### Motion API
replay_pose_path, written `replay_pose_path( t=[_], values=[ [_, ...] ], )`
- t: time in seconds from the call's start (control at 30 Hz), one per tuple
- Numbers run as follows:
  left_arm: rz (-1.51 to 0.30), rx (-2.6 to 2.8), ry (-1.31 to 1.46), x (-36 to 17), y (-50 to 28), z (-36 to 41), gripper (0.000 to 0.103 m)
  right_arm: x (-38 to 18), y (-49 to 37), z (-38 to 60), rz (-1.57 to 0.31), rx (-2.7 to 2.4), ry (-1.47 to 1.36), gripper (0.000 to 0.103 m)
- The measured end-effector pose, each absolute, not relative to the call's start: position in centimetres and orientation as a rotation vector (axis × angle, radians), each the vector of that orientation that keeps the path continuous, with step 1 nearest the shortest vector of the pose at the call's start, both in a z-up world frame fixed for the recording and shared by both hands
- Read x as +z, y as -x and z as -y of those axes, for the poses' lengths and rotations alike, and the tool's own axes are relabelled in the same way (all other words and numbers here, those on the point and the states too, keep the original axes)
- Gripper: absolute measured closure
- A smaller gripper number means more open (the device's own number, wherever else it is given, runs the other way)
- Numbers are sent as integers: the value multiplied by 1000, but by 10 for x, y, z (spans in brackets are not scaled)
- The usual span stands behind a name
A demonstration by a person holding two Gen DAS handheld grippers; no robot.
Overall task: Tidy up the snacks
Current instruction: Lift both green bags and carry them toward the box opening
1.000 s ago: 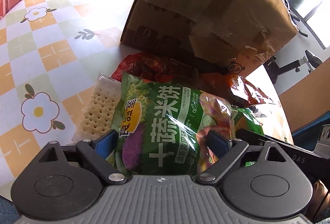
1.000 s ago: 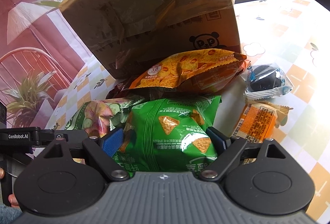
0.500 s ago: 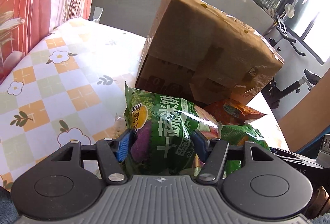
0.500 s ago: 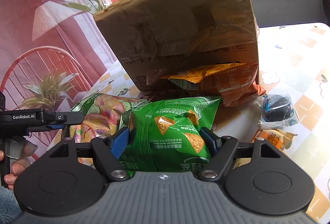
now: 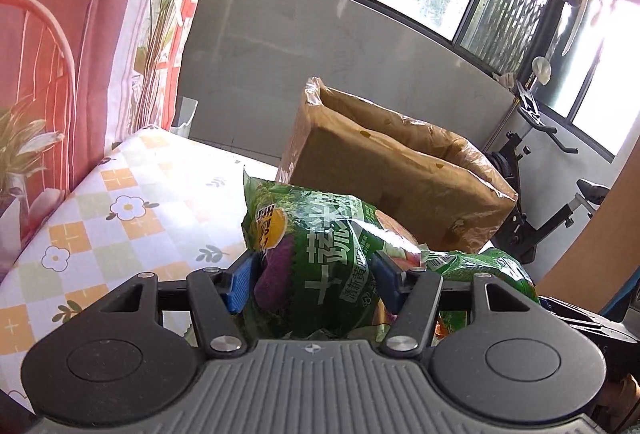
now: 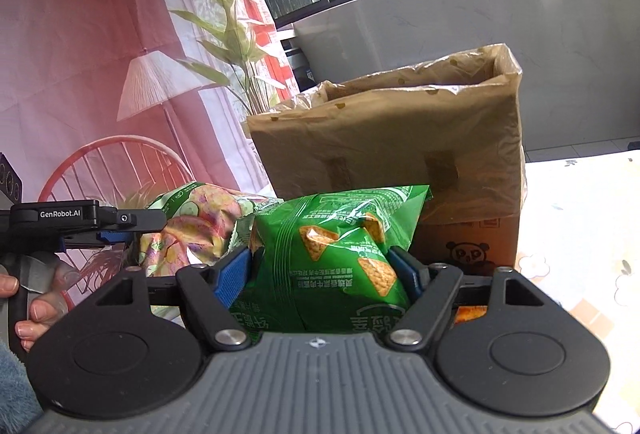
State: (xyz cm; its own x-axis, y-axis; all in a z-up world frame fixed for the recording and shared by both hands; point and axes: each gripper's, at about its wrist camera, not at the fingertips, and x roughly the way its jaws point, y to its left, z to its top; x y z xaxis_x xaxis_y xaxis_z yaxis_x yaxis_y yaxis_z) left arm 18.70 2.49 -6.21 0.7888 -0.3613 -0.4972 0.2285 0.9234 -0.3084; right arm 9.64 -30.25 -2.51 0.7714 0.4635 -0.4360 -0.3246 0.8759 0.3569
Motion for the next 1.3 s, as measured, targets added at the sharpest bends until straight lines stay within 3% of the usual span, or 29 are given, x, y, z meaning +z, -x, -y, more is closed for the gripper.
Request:
replay_pose_path(
  t=[0.57, 0.73, 0.9, 0.93, 0.97, 1.07, 1.17, 1.23, 1.27, 1.3],
  values=[
    [-418, -367, 305, -19, -190, -10, 42, 27, -102, 308, -332, 417, -219, 27],
    [-400, -409, 304, -12, -195, 4, 47, 34, -109, 304, -304, 441, -201, 27],
    [-421, -457, 292, -14, -217, 20, 66, 40, -120, 294, -288, 455, -165, 27],
    [-433, -454, 295, -15, -221, 22, 73, 40, -124, 293, -292, 456, -160, 27],
    [-446, -461, 303, -17, -228, 24, 91, 40, -127, 292, -299, 451, -156, 27],
    [-457, -467, 287, -19, -237, 27, 91, 39, -134, 291, -307, 442, -154, 27],
    [-471, -457, 273, -19, -236, 26, 90, 38, -135, 296, -313, 420, -158, 27],
    [-495, -470, 282, -22, -233, 22, 73, 37, -132, 301, -311, 410, -165, 27],
    [-505, -466, 278, -26, -230, 20, 50, 36, -131, 302, -312, 407, -167, 27],
    [-511, -458, 270, -29, -228, 18, 38, 34, -129, 304, -317, 405, -174, 27]
  ],
)
